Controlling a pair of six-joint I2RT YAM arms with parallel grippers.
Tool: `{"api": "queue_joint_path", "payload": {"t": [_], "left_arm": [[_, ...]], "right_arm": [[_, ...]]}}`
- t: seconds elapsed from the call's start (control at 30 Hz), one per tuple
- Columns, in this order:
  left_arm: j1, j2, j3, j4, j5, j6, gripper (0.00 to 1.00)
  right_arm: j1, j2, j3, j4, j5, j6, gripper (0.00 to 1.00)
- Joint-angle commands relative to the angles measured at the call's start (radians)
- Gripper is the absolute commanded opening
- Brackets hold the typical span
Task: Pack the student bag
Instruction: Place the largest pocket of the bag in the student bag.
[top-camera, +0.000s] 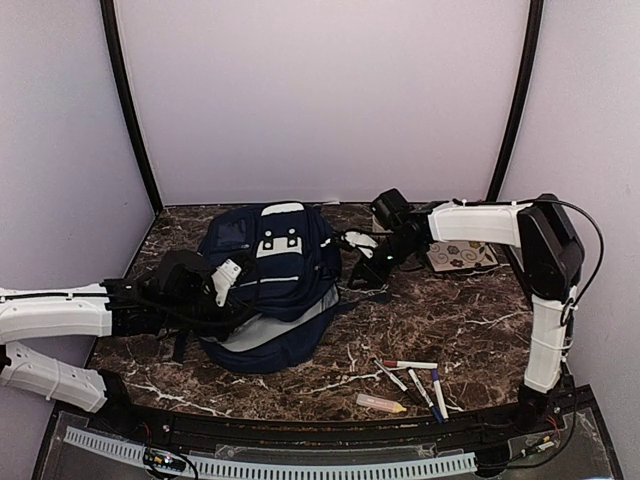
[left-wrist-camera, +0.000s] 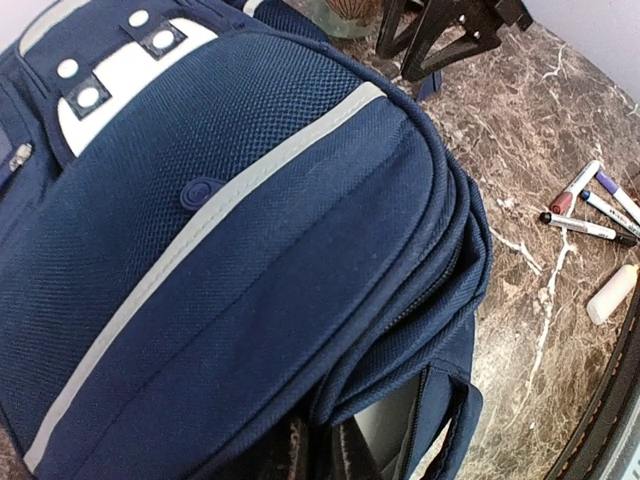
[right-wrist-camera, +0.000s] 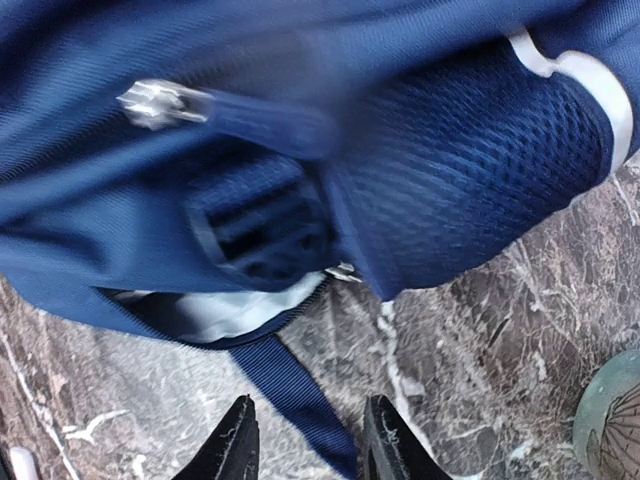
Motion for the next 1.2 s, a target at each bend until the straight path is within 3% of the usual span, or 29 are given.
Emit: {"api": "queue_joint_path", "payload": {"t": [0.0,0.3,0.57,0.77,0.93,1.03,1.17], "left_arm": [[0.019,0.106,-0.001,0.127,0.003,-0.065,0.0],[-0.017,0.212,0.08,0.134,0.044,-0.115,0.0],[-0.102,0.291,0.082,0.218,0.027,-0.205,0.0],[-0.129,0.448,0.196,0.328,0.033,-0.232,0.0],[-0.136,0.5,0.318,0.229,0.041,-0.18,0.23],[-0.136,0.403,0.302,0.163,0.036,-0.16,0.35],[-0.136,0.192,0.236,0.091,-0.02,-0.166,0.45]], "right_arm": [[0.01,-0.05,0.005,0.024,-0.016,0.06,0.38],[0.008,0.248,0.302,-0.026,0.198,0.166,0.38],[0.016,0.525,0.745,-0.149,0.132,0.198,0.39],[0.015,0.612,0.871,-0.105,0.058,0.246,0.42],[0.009,0.614,0.916,-0.103,0.049,0.239,0.45],[-0.002,0.538,0.898,-0.142,0.035,0.254,0.48],[-0.002,0.297,0.689,-0.072,0.0,0.253,0.53]]}}
